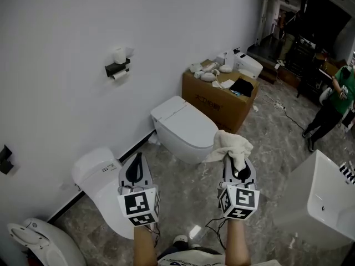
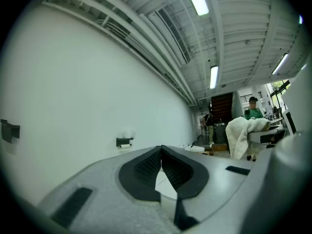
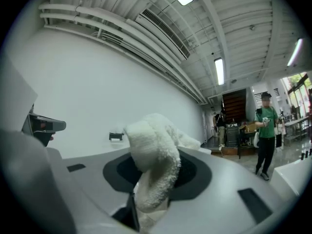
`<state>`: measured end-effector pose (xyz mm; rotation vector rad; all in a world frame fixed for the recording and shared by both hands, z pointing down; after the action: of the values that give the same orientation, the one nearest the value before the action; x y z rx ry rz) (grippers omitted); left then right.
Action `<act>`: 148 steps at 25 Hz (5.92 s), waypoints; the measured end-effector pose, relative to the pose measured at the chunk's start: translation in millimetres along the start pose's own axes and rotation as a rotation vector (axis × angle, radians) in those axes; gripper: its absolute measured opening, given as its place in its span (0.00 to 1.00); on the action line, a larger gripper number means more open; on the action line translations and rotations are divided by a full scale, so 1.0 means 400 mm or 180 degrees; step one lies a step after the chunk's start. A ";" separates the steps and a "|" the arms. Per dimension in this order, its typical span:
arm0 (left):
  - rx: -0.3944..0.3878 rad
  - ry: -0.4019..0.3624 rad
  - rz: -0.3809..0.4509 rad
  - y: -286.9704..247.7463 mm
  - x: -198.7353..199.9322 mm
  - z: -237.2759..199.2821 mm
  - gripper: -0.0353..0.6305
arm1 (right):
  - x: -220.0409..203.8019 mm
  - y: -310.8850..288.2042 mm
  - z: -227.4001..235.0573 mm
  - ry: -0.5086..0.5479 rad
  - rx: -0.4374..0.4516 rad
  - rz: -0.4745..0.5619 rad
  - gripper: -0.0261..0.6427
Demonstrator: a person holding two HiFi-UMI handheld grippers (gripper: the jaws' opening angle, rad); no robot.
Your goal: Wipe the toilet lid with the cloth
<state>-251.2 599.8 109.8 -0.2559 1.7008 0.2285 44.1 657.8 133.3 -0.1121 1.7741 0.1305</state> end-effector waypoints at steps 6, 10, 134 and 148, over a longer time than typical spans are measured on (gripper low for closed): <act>-0.0041 0.0017 -0.0052 -0.040 -0.016 -0.040 0.06 | -0.010 -0.031 -0.032 0.0011 -0.0032 -0.0034 0.23; -0.0045 0.0041 -0.0102 -0.065 -0.032 -0.056 0.06 | -0.023 -0.056 -0.037 0.0011 -0.0050 -0.0086 0.23; 0.0798 0.0224 -0.1586 -1.984 -0.815 -0.438 0.06 | -1.211 -2.326 -0.120 0.0722 0.1079 -0.2003 0.23; 0.0855 0.0328 -0.1787 -1.964 -0.942 -0.459 0.06 | -1.452 -2.367 -0.179 0.1068 0.1387 -0.2573 0.23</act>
<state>-138.5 -190.2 505.2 -0.5361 1.6692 -0.4312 233.4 -286.5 691.0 -0.5445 1.9123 -0.8943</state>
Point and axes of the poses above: the fingertips, and each gripper's own axes: y backward along the fingers, z to its right, x out of its top, the point moved 6 cm from there along y, backward along the fingers, and after that the axes turned 12 degrees about y, right-handed, at the moved point
